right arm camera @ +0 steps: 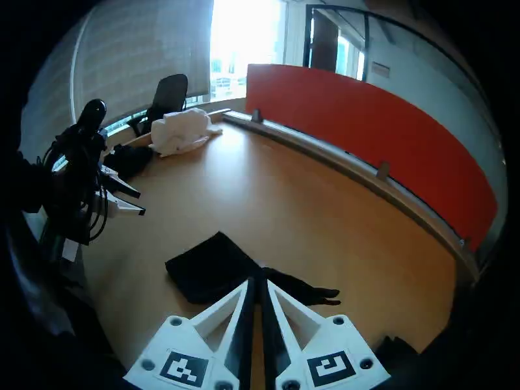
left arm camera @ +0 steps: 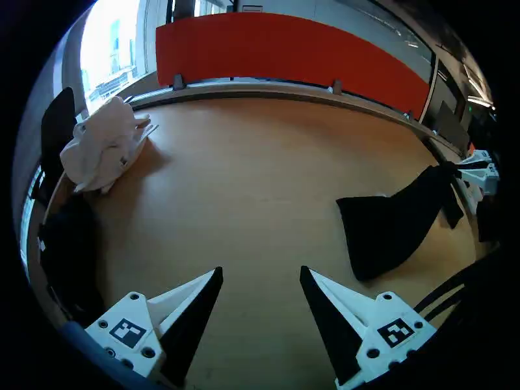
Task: Fold towel
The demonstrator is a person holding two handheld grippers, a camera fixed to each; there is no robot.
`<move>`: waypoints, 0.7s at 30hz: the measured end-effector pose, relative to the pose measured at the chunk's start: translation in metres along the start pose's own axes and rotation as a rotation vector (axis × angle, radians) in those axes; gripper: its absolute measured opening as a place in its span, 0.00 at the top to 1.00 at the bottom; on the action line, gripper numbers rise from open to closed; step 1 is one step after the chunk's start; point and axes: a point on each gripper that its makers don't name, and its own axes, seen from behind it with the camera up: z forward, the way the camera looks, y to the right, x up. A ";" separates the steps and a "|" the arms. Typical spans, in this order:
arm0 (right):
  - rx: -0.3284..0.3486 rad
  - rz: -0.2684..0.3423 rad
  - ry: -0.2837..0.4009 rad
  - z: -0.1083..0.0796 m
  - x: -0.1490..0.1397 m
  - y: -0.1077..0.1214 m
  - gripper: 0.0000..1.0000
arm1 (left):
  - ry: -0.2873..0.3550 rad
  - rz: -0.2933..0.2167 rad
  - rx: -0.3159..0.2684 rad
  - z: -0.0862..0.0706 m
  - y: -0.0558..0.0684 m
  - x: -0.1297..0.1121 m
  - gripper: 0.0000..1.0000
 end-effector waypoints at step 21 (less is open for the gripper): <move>0.121 -0.027 -0.061 0.046 -0.013 -0.050 0.94 | 0.010 -0.031 0.008 -0.009 -0.005 -0.003 0.12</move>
